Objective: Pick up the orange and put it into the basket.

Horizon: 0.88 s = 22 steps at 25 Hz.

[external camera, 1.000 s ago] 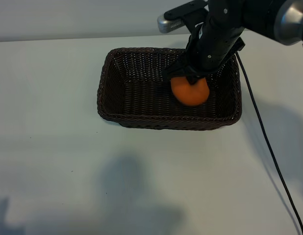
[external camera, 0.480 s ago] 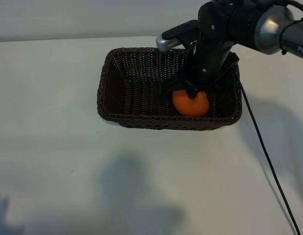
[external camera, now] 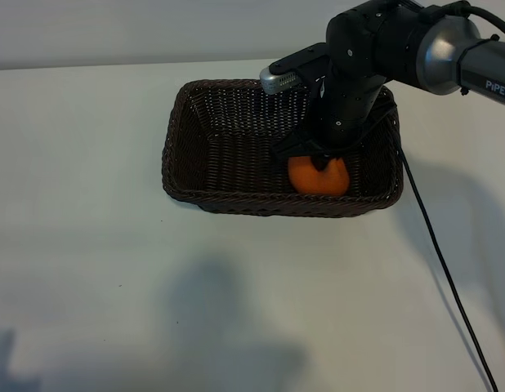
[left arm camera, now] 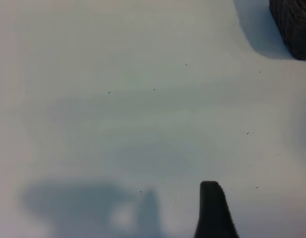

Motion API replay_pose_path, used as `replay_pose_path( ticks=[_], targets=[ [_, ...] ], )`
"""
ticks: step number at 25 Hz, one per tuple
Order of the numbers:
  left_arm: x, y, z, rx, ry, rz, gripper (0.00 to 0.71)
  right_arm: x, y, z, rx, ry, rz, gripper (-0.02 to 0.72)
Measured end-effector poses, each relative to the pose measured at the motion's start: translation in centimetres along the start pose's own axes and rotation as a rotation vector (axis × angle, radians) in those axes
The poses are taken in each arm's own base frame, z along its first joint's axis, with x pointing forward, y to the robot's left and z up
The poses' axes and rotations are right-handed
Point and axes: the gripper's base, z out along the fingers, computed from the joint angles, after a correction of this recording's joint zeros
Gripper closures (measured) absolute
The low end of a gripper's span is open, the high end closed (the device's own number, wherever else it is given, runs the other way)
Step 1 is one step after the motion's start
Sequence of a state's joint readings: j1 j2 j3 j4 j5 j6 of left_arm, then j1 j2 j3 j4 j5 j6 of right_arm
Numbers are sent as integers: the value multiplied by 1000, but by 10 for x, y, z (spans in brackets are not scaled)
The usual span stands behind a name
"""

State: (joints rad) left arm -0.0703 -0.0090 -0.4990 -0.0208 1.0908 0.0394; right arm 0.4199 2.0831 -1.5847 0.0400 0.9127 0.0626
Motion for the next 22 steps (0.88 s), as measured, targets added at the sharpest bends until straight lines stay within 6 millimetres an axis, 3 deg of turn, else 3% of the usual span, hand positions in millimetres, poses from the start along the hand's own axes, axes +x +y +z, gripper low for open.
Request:
replay_pose_path(
  ticks=[3,8,11,18,22],
  targets=[
    [0,0,0,0,0,0,243,1,0,0,1,10,-1,468],
    [0,0,0,0,0,0,243,3,0,-1,2,34,-2,141],
    [0,0,0,0,0,1,243,4,0,-3,2,40,-2,44],
    [0,0,0,0,0,0,243,5,0,-13,2,44,-1,66],
    [0,0,0,0,0,0,243,-2,2,-39,-3,5,-4,99]
  ],
)
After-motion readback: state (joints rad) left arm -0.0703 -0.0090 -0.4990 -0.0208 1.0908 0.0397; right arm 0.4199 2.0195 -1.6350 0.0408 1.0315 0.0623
